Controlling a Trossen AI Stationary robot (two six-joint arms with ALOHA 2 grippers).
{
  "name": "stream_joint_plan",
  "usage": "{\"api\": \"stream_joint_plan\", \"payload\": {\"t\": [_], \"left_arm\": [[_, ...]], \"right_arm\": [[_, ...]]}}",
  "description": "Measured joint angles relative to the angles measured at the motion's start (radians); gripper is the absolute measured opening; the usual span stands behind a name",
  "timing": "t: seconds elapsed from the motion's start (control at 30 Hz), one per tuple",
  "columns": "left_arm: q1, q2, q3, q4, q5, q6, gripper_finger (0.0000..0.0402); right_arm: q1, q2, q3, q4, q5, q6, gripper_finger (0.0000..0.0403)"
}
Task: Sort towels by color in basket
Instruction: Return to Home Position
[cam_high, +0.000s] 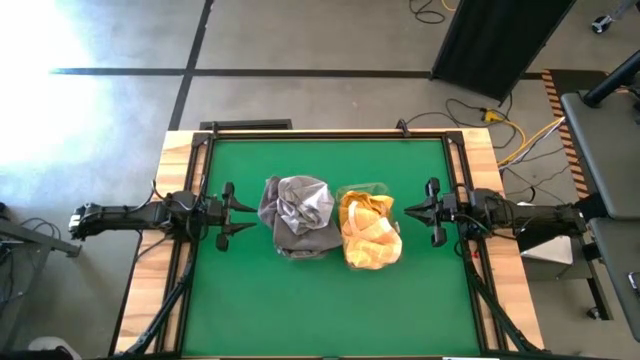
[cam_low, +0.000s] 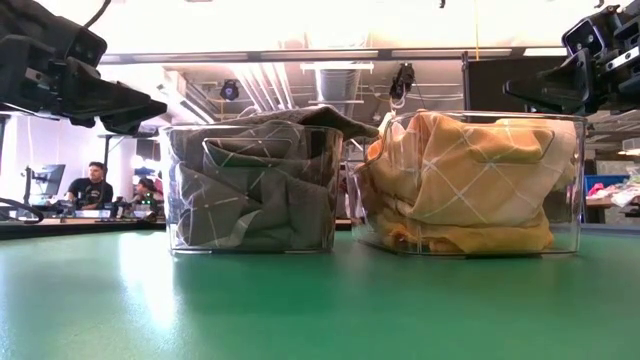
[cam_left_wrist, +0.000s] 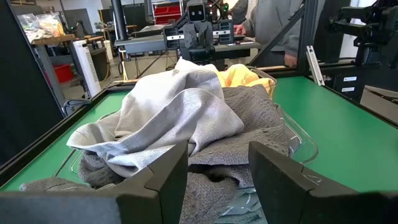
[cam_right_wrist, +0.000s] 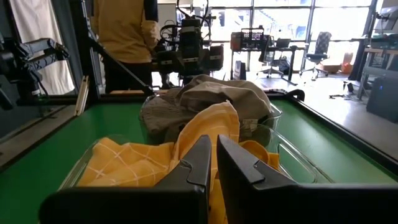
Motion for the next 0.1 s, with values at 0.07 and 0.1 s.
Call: {"api": "stream_joint_plan", "payload": {"t": [0.07,0.1], "left_arm": [[0.000,0.000,0.000,0.000,0.000,0.000,0.0155],[0.000,0.000,0.000,0.000,0.000,0.000,0.0155]], "right_arm": [[0.000,0.000,0.000,0.000,0.000,0.000,0.0018],[0.000,0.000,0.000,0.000,0.000,0.000,0.0018]]}}
